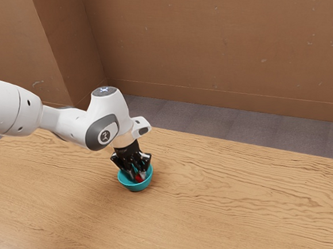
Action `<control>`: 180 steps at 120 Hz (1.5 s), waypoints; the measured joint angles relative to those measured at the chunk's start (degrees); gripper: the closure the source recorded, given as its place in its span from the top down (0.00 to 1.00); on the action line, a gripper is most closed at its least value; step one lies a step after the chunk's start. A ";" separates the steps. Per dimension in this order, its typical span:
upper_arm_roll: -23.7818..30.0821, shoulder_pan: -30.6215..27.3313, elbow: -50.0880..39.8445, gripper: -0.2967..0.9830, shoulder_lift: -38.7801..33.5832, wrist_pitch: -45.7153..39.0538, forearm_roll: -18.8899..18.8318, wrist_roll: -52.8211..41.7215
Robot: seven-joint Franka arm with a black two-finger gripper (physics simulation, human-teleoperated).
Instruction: Take strawberry from the bowl
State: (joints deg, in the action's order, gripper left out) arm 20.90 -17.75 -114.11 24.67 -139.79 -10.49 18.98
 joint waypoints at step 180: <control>11.04 2.88 10.57 0.71 -13.48 9.30 2.34 1.42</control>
State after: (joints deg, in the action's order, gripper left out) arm 31.94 -14.87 -103.53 11.19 -130.49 -8.15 20.40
